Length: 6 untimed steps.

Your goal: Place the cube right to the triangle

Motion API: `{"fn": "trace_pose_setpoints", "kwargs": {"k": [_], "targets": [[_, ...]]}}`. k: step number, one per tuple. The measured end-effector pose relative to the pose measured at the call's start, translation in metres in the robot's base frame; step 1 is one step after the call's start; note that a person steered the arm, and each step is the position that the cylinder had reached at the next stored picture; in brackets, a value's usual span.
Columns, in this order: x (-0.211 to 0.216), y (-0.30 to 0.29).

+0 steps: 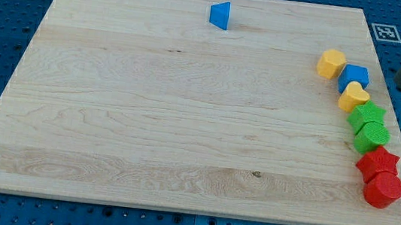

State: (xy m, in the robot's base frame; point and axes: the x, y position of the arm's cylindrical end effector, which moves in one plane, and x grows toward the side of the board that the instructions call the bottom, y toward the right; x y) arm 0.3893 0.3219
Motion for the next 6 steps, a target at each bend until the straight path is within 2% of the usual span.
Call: {"fn": "trace_pose_setpoints", "kwargs": {"k": [2,4,5,6], "targets": [[0.005,-0.059],[0.005,-0.161],[0.007,-0.176],[0.026,-0.166]]}}
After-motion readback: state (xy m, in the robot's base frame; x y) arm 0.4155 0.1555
